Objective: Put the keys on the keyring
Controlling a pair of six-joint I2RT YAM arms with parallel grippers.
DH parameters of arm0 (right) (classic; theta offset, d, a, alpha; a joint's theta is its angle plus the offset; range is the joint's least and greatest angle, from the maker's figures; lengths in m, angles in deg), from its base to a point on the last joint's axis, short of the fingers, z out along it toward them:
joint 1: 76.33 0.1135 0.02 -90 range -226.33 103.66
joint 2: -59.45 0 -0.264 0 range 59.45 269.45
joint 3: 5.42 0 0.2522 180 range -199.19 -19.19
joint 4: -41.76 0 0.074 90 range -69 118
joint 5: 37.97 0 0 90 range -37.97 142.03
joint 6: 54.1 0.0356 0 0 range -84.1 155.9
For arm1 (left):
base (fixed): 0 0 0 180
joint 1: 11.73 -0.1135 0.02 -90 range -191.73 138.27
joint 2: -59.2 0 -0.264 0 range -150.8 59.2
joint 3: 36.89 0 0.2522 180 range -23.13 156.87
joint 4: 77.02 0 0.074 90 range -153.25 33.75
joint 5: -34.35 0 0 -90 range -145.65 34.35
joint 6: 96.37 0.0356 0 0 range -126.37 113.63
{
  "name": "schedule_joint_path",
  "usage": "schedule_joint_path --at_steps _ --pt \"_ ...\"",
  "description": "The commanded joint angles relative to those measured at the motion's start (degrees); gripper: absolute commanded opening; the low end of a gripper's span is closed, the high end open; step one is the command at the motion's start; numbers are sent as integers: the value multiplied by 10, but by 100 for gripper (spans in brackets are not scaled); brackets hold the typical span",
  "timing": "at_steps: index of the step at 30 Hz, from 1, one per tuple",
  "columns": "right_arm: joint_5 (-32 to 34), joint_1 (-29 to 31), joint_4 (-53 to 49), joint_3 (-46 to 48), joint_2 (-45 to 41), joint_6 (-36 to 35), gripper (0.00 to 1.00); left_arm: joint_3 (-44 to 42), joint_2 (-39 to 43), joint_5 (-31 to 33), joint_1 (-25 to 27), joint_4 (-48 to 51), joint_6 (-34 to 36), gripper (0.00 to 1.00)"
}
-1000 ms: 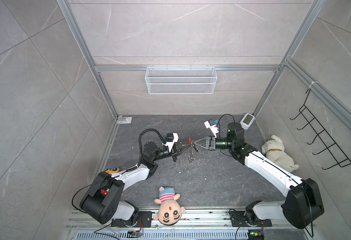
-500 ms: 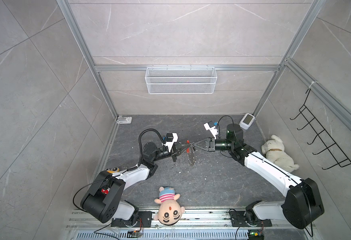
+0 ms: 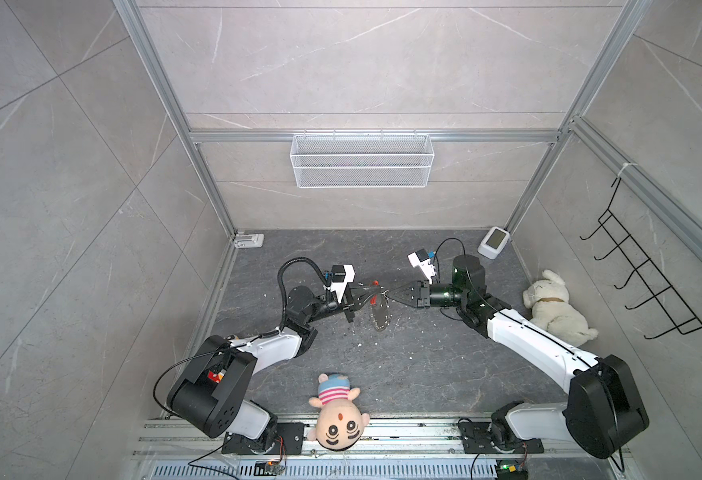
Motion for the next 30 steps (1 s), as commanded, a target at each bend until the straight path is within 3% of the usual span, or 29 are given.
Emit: schedule_joint_path --at_steps 1,17,20,22,26,28,30 --pt "-5 -1 37 0 11 29 0 18 0 10 3 -90 -15 0" --pt "-5 7 57 -26 21 47 0 14 -10 12 13 -90 -18 0" --pt "14 7 -15 -38 3 -2 0 5 -6 17 13 -90 -15 0" --pt "64 6 -138 -53 -11 -83 0 -6 -2 30 10 -73 -5 0" --pt "186 -8 -271 -25 -35 -165 0 7 10 18 8 77 40 0" --pt "252 -19 -297 14 -62 -178 0 36 19 6 15 230 116 0" --pt "319 -24 -324 44 -91 -189 0 62 23 33 31 360 184 1"
